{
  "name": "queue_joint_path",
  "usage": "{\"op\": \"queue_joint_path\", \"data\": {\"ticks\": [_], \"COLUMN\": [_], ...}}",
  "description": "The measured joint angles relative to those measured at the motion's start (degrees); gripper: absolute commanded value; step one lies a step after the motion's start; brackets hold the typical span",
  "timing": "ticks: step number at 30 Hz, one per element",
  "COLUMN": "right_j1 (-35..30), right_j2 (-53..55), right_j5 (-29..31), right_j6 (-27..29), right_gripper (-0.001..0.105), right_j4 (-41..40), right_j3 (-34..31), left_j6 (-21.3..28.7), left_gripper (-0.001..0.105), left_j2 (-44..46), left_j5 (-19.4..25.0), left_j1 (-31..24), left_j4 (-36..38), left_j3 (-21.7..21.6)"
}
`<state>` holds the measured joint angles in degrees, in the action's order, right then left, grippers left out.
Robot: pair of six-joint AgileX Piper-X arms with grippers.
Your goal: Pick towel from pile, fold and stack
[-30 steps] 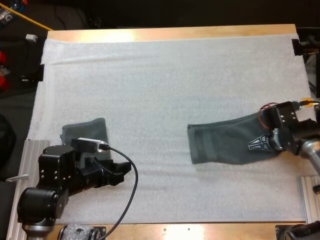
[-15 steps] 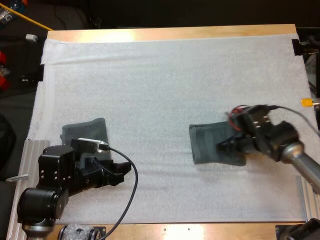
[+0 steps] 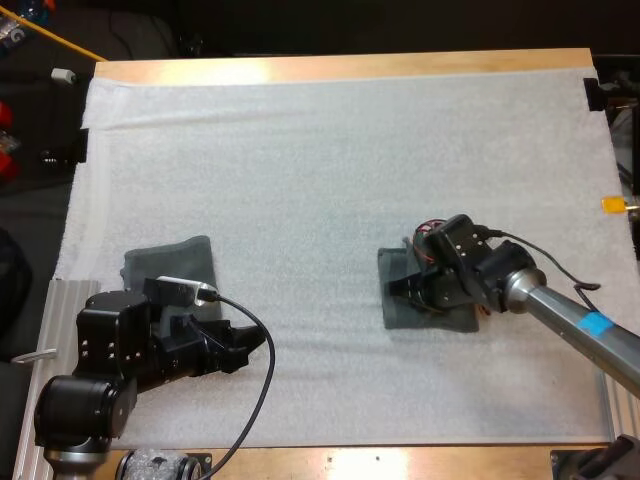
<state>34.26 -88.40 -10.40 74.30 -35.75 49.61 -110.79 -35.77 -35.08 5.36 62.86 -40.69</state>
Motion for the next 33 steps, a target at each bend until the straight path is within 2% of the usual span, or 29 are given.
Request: {"op": "queue_joint_path", "data": {"ticks": [1, 3, 4, 12, 15, 20, 25, 33], "right_j1": [0.0, 0.0, 0.0, 0.0, 0.0, 1.06, 4.4, 6.76], "right_j2": [-0.08, 0.03, 0.29, 3.38, 3.39, 3.39, 1.98, -2.26], "right_j5": [-0.39, -1.48, -2.03, -2.16, -2.79, -8.41, -9.37, -9.81], "right_j6": [-0.66, -0.61, -0.02, 0.37, -2.27, -5.85, -9.31, -11.09], "right_gripper": [0.046, 0.065, 0.069, 0.069, 0.069, 0.069, 0.069, 0.069], "right_j4": [0.17, 0.58, 0.79, -0.08, -0.08, 3.07, 6.87, 7.69], "right_j3": [0.0, 0.0, 0.0, 0.0, 0.0, 0.0, 0.0, 0.0], "left_j6": [0.0, 0.0, 0.0, 0.0, 0.0, 0.0, 0.0, 0.0], "left_gripper": [0.059, 0.059, 0.059, 0.059, 0.059, 0.059, 0.059, 0.059], "left_j2": [0.0, 0.0, 0.0, 0.0, 0.0, 0.0, 0.0, 0.0], "left_j5": [0.0, 0.0, 0.0, 0.0, -0.08, -0.22, -0.22, -0.22], "left_j1": [0.0, 0.0, 0.0, 0.0, 0.0, 0.0, 0.0, 0.0], "left_j4": [0.0, 0.0, 0.0, 0.0, 0.0, 0.0, 0.0, 0.0], "left_j3": [0.0, 0.0, 0.0, 0.0, 0.0, 0.0, 0.0, 0.0]}}
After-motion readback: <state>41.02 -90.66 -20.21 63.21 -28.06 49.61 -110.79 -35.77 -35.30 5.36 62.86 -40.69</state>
